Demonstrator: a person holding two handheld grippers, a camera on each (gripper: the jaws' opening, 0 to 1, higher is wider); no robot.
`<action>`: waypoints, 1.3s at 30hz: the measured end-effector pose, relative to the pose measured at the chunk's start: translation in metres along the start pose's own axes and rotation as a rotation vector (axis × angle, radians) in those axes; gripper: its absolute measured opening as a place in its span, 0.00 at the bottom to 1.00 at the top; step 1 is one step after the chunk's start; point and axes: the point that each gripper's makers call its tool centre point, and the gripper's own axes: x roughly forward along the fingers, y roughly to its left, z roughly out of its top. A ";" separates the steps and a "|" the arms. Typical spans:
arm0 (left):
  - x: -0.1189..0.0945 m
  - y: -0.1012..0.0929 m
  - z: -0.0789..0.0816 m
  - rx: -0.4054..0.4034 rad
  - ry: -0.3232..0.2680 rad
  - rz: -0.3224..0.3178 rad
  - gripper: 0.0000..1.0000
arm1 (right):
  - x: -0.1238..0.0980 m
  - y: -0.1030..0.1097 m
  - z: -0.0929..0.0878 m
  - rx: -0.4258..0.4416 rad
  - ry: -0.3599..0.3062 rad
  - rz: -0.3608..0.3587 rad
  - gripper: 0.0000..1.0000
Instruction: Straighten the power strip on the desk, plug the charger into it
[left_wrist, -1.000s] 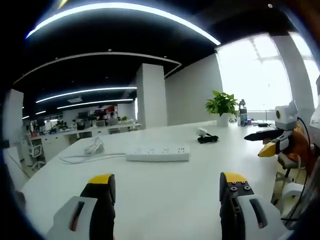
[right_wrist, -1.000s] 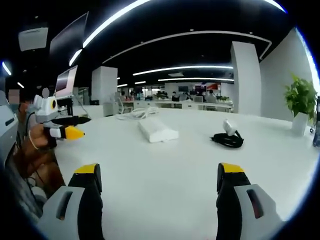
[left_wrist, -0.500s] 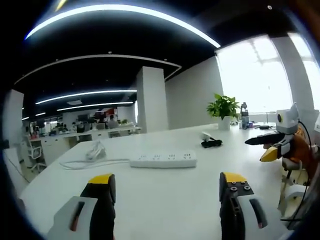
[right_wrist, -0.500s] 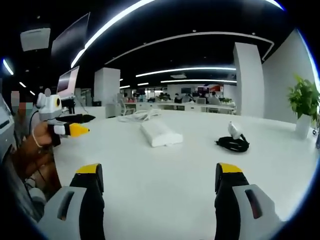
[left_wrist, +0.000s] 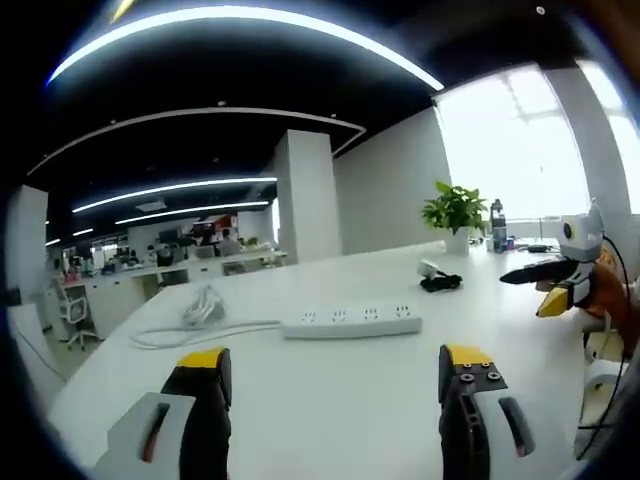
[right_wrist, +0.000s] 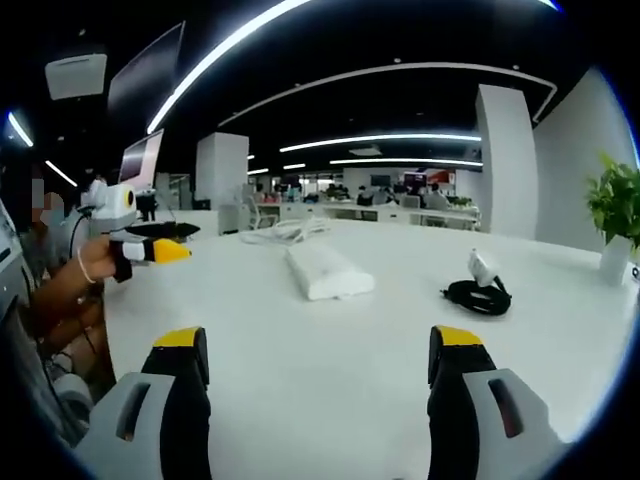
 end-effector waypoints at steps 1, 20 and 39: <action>0.001 0.001 0.000 0.004 -0.001 -0.002 0.87 | 0.001 0.000 0.000 -0.001 0.000 -0.001 0.90; 0.021 0.023 0.012 0.029 -0.014 -0.002 0.87 | 0.023 -0.004 0.011 -0.024 -0.011 0.005 0.89; 0.061 0.031 0.008 0.125 -0.026 -0.011 0.87 | 0.059 0.000 0.019 -0.108 0.029 0.044 0.88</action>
